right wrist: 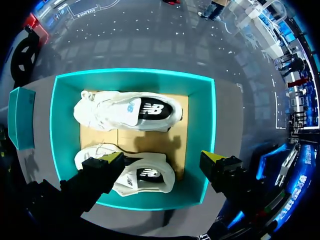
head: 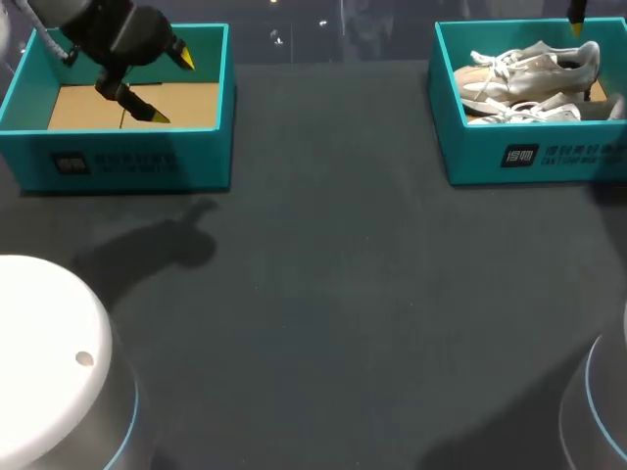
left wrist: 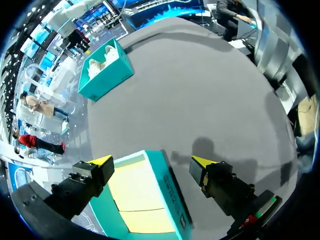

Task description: Take the shoe out of the shoebox, open the shoe tongue, remove and reinsert the insole, then place the shoe into the shoebox

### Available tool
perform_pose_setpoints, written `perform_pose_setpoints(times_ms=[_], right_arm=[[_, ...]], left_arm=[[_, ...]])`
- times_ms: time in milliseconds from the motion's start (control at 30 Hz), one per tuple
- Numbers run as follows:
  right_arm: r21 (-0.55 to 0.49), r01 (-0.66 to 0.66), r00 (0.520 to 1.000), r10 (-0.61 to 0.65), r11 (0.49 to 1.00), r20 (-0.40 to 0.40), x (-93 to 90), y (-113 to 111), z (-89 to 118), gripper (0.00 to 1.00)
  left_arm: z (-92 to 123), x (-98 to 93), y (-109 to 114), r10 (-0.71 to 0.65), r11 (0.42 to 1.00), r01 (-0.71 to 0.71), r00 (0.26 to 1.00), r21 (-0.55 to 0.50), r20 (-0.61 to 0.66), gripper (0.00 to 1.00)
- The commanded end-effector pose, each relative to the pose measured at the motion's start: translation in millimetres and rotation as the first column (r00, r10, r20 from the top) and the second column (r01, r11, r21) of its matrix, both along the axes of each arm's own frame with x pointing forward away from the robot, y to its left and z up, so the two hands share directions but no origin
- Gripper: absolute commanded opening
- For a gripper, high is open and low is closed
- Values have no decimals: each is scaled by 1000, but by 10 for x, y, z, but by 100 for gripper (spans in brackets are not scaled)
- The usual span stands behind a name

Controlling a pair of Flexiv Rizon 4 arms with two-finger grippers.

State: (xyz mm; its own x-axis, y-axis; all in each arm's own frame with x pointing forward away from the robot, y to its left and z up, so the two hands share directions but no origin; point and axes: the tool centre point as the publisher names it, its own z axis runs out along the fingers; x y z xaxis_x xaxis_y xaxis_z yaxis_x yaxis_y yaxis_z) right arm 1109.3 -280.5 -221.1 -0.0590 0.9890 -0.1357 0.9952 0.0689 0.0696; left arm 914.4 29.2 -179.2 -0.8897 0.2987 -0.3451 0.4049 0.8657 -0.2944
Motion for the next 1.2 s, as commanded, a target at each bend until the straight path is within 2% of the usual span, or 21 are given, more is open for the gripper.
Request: perform_pose_setpoints(times_ms=[33,133,167,233,300,367,733,800,833,900,933,1000,1033,1067,1133,1200], right_arm=[[-16,10,1000,-10,1000,7,-215,118,127,100],[-23,13,1000,-13,1000,0,-303,193,182,100],[-25,14,1000,-14,1000,-2,-328,219,193,100],[-2,14,1000,-14,1000,1,-371,264,197,100],[13,10,1000,-10,1000,5,-387,301,188,100],[13,10,1000,-10,1000,5,-387,301,188,100],[13,10,1000,-10,1000,5,-387,301,188,100],[45,45,999,-45,998,15,-367,328,195,100],[55,56,998,-57,997,28,-391,362,214,100],[44,83,996,-84,996,32,-465,425,234,100],[40,93,995,-94,995,35,-510,451,247,100],[33,110,993,-111,993,37,-613,502,263,100],[29,113,993,-114,993,39,-658,528,273,100],[29,115,992,-117,993,41,-700,551,282,100],[31,116,992,-117,993,43,-776,610,283,100],[33,120,992,-121,992,39,-834,657,269,100]], left_arm=[[97,194,79,515,851,-495,852,173,-95,100],[103,347,214,680,730,-642,718,234,-150,100],[95,393,260,739,671,-695,657,260,-149,100],[85,460,356,807,589,-755,561,287,-183,100],[87,532,493,882,470,-832,434,293,-184,100],[119,583,655,955,297,-932,290,209,-61,100],[119,583,655,955,297,-932,290,209,-61,100],[119,583,655,955,297,-932,290,209,-61,100],[116,587,652,970,244,-945,235,217,-65,100],[124,607,699,983,175,-951,155,254,-100,100],[126,624,723,991,119,-957,97,264,-94,100],[129,645,794,994,51,-959,21,278,-110,100],[136,662,828,993,-9,-955,-43,295,-111,100],[141,675,854,991,-27,-954,-64,298,-116,100],[144,695,925,980,-103,-945,-150,309,-131,100],[132,719,977,971,-143,-937,-196,318,-140,100]])
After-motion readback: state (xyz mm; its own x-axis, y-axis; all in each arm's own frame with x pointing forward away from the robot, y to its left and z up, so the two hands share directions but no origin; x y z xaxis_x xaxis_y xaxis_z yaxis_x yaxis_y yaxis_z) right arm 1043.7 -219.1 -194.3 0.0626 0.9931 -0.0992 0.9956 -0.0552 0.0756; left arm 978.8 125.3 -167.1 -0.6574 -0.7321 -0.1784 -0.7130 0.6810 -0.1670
